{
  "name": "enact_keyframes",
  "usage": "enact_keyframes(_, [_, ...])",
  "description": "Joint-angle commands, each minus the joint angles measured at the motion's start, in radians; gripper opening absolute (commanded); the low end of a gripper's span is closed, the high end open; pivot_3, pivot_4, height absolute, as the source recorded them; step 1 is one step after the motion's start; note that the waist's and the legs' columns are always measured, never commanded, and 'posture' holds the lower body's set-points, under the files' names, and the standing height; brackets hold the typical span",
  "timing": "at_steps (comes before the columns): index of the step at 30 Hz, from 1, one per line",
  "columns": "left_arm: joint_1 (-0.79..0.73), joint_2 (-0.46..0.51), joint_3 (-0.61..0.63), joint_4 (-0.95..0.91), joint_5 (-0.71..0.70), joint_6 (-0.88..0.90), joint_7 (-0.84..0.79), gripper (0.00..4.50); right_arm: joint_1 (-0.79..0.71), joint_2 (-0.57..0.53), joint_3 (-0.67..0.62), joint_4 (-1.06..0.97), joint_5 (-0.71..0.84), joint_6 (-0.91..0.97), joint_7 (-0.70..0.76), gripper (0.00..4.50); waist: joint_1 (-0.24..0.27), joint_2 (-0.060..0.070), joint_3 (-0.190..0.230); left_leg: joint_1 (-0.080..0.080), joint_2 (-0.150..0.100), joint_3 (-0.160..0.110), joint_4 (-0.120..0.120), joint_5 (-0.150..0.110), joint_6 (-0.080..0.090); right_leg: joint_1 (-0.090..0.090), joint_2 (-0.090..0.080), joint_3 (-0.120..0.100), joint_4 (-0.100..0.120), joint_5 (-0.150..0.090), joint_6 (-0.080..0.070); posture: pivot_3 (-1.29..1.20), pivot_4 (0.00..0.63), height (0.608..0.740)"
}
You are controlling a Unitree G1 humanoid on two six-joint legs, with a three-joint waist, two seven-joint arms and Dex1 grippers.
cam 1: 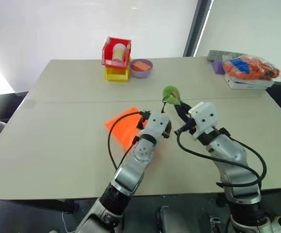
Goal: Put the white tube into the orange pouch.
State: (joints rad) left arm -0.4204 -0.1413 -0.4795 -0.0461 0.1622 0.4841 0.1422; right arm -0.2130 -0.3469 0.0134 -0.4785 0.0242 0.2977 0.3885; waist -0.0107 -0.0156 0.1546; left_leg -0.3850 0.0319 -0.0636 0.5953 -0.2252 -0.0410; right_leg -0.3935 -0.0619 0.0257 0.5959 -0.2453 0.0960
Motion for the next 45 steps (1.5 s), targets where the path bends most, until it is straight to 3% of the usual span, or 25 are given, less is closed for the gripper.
enact_keyframes(1, [0.007, -0.087, -0.003, 0.009, 0.004, -0.049, 0.027, 4.48, -0.013, -0.012, -0.006, -0.051, 0.008, -0.026, 0.005, 0.00, 0.000, 0.000, 0.000, 0.000, 0.000, 0.000, 0.000, 0.000, 0.000, 0.000, 0.000, 0.000, 0.000, 0.000, 0.000, 0.00, 0.150, 0.740])
enact_keyframes(12, [-0.018, -0.106, 0.010, 0.068, 0.017, -0.073, 0.045, 4.48, -0.010, -0.020, 0.007, -0.048, -0.004, -0.041, 0.006, 0.00, -0.001, 0.000, 0.000, 0.000, 0.000, 0.000, 0.000, 0.000, 0.000, -0.001, 0.000, 0.000, 0.000, 0.000, 0.000, 0.00, 0.150, 0.740])
enact_keyframes(24, [0.045, -0.106, -0.025, -0.003, 0.044, 0.005, 0.052, 4.48, -0.008, -0.026, 0.023, -0.044, -0.007, -0.052, 0.012, 0.00, 0.000, 0.000, 0.000, -0.001, 0.000, 0.000, 0.000, 0.000, 0.000, -0.001, 0.000, 0.000, 0.000, 0.000, 0.000, 0.00, 0.150, 0.740])
enact_keyframes(36, [0.091, -0.089, -0.047, -0.076, 0.031, 0.106, 0.055, 4.48, 0.007, -0.025, 0.030, -0.049, -0.005, -0.053, 0.012, 0.00, 0.000, 0.000, 0.000, -0.001, 0.000, 0.000, 0.000, 0.000, 0.000, -0.001, 0.000, 0.000, 0.000, 0.000, 0.000, 0.00, 0.150, 0.740])
enact_keyframes(45, [0.046, -0.052, -0.042, -0.075, 0.012, 0.240, -0.041, 4.48, 0.001, -0.026, 0.025, -0.040, -0.008, -0.060, 0.007, 0.00, -0.001, 0.000, 0.000, -0.001, 0.000, 0.000, 0.000, 0.000, 0.000, -0.001, 0.000, 0.000, 0.000, 0.000, 0.000, 0.00, 0.150, 0.740])
